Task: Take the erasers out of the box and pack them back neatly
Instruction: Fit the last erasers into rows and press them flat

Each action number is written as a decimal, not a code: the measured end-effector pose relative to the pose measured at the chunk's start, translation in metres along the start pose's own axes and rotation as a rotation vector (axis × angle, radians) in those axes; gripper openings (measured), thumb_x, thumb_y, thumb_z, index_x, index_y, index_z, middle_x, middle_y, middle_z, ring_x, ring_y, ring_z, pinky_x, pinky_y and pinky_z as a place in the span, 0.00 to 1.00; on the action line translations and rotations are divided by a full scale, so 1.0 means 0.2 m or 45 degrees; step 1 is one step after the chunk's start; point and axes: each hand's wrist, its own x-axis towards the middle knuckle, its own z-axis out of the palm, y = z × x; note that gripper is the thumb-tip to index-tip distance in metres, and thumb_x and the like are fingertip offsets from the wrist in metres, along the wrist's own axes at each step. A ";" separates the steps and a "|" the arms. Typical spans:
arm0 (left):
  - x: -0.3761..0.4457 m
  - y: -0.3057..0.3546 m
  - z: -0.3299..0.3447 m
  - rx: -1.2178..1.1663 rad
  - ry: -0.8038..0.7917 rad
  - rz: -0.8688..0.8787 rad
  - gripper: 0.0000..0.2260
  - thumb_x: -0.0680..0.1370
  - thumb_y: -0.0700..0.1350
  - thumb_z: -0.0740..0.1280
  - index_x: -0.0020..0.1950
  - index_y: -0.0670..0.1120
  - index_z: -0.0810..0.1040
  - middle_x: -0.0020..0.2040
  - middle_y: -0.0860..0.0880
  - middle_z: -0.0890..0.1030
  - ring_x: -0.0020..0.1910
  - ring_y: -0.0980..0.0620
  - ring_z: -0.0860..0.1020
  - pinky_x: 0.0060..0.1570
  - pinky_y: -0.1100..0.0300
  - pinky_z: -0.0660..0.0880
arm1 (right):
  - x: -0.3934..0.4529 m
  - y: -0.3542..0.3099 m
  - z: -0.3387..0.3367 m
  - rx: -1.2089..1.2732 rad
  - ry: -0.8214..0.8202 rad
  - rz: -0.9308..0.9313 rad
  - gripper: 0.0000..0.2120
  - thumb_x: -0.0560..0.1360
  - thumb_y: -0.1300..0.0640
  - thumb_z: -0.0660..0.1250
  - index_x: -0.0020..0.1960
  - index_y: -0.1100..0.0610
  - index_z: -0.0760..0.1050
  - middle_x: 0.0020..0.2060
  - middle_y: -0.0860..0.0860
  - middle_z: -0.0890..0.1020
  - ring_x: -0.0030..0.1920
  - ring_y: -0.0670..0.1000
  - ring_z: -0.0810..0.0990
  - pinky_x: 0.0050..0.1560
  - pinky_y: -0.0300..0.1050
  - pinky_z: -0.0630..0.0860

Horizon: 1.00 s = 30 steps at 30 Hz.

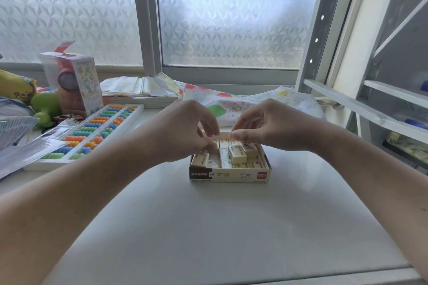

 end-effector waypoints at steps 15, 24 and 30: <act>0.01 -0.05 -0.12 0.241 -0.425 -0.166 0.08 0.76 0.60 0.70 0.49 0.60 0.86 0.60 0.65 0.75 0.57 0.63 0.74 0.48 0.70 0.65 | -0.02 -0.05 0.00 -0.019 -0.054 -0.007 0.09 0.77 0.43 0.72 0.50 0.46 0.87 0.43 0.43 0.88 0.46 0.42 0.85 0.52 0.45 0.82; 0.00 -0.04 -0.14 0.077 -0.417 -0.155 0.03 0.71 0.59 0.75 0.42 0.61 0.86 0.55 0.61 0.81 0.57 0.64 0.76 0.64 0.53 0.73 | -0.04 -0.22 0.14 -0.084 -0.088 -0.132 0.16 0.68 0.34 0.76 0.42 0.45 0.88 0.44 0.43 0.82 0.51 0.42 0.80 0.57 0.48 0.77; 0.01 -0.03 -0.11 0.064 -0.406 -0.189 0.03 0.72 0.56 0.75 0.43 0.59 0.87 0.54 0.57 0.83 0.55 0.58 0.79 0.62 0.52 0.75 | -0.05 -0.25 0.13 -0.065 -0.073 -0.129 0.14 0.68 0.36 0.77 0.42 0.46 0.86 0.42 0.43 0.81 0.48 0.42 0.80 0.55 0.47 0.77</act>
